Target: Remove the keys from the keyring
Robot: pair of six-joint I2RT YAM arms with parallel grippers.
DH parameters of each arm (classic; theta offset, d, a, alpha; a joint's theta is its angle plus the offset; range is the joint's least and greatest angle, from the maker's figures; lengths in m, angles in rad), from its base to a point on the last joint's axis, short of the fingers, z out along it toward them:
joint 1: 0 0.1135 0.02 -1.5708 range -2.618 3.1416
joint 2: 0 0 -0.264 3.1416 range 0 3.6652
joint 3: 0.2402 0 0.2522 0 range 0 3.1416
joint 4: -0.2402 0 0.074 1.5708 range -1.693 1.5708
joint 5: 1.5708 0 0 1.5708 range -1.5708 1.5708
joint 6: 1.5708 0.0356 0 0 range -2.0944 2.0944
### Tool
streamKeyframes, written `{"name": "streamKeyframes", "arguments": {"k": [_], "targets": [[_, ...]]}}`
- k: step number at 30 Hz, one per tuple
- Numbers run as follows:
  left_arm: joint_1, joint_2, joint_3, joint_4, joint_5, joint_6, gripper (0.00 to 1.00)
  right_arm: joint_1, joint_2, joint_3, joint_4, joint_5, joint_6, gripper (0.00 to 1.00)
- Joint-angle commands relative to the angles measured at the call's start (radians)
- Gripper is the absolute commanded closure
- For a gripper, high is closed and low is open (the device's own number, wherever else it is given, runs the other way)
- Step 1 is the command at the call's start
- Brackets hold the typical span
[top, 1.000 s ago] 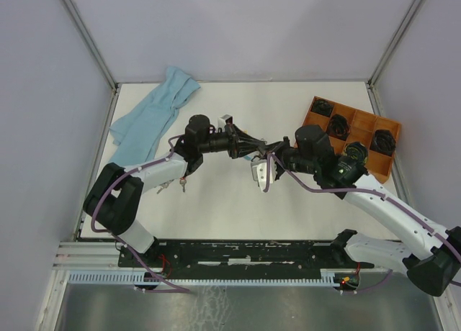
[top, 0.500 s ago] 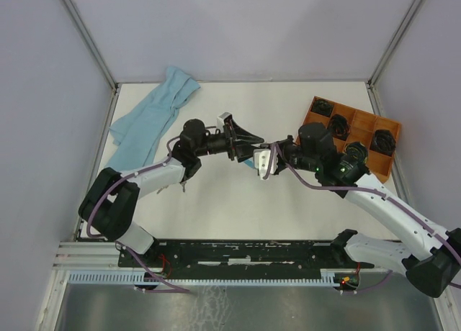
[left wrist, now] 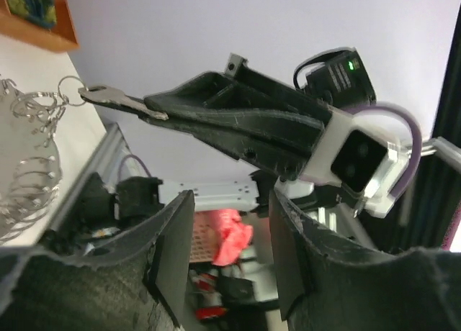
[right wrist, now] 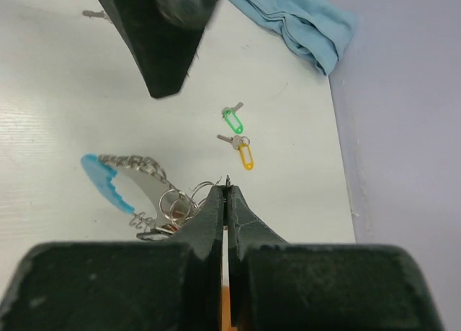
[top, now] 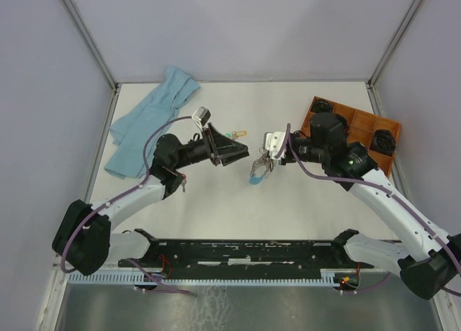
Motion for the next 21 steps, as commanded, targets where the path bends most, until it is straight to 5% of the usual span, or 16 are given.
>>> {"name": "streamKeyframes", "arguments": {"k": [1, 4, 7, 10, 13, 17, 21], "targets": [[-0.001, -0.18, -0.076, 0.017, -0.129, 0.473, 0.48, -0.033, 0.007, 0.092, 0.017, -0.108, 0.104, 0.99], [-0.052, -0.298, -0.186, 0.057, -0.265, 0.798, 0.45, -0.055, 0.025, 0.133, -0.014, -0.16, 0.16, 0.99], [-0.108, -0.333, -0.309, 0.263, -0.352, 1.09, 0.34, -0.078, 0.052, 0.197, -0.069, -0.226, 0.21, 0.99], [-0.114, -0.277, -0.373, 0.525, -0.354, 1.222, 0.2, -0.109, 0.083, 0.263, -0.117, -0.309, 0.259, 0.99], [-0.113, -0.195, -0.32, 0.53, -0.339, 1.308, 0.14, -0.14, 0.111, 0.309, -0.177, -0.407, 0.282, 0.99], [-0.086, -0.102, -0.165, 0.402, -0.266, 1.351, 0.39, -0.18, 0.135, 0.37, -0.263, -0.465, 0.286, 0.99], [-0.05, -0.029, -0.174, 0.501, -0.209, 1.349, 0.54, -0.211, 0.155, 0.423, -0.343, -0.486, 0.267, 0.99]]}}
